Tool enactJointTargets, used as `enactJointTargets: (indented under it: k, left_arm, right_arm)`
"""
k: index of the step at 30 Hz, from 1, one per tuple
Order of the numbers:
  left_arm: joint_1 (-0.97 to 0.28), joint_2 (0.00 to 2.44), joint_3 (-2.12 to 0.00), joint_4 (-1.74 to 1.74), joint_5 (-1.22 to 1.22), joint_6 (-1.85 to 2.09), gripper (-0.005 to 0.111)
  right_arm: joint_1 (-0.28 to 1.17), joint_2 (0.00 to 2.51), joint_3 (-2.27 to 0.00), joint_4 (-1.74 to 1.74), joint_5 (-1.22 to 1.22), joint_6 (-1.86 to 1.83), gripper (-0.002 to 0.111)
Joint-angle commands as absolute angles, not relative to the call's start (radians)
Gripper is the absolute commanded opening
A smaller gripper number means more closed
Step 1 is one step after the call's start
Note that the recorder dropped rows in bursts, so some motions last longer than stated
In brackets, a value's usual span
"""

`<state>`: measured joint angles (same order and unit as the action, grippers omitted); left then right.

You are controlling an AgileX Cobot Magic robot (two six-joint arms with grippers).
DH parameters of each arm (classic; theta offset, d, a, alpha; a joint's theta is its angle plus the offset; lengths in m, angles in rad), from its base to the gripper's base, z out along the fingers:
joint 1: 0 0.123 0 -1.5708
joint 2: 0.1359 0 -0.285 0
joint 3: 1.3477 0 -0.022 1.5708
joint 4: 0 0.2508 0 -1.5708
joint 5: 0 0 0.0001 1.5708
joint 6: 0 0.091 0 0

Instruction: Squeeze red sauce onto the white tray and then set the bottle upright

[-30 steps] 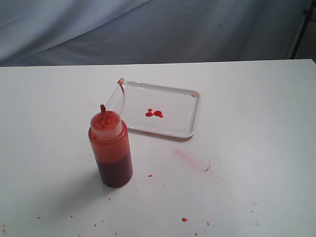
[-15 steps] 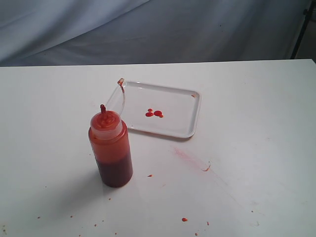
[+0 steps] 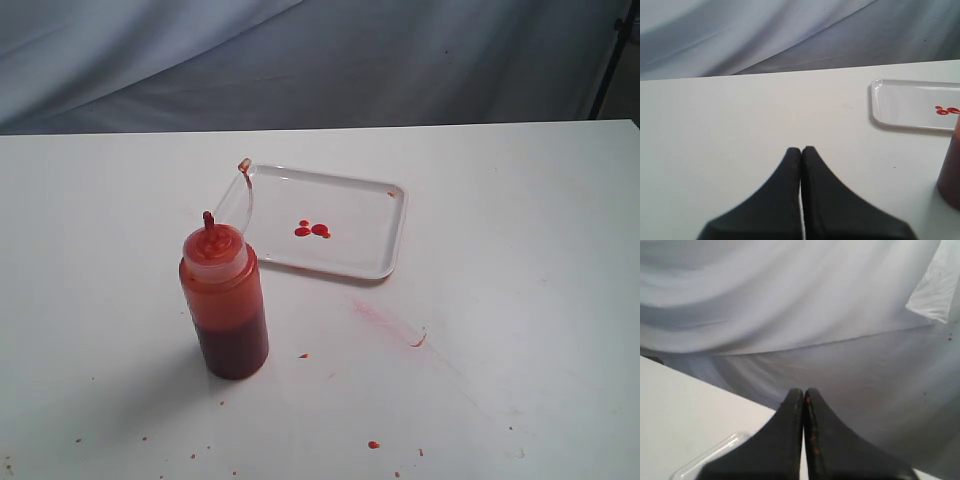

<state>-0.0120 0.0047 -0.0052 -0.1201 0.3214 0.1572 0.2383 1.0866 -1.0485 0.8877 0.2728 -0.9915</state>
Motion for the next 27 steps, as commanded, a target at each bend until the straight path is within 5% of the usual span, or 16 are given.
enactJointTargets:
  k: [1,27]
  left_arm:
    - [-0.010,0.000,0.000,-0.116,0.306,0.158,0.000]
    - [-0.010,0.000,0.000,-0.116,0.306,0.158,0.000]
  right_arm:
    - [0.230,0.953,-1.044,0.892,0.264,-0.985,0.000]
    - [0.230,0.633,-1.044,0.892,0.264,-0.985,0.000]
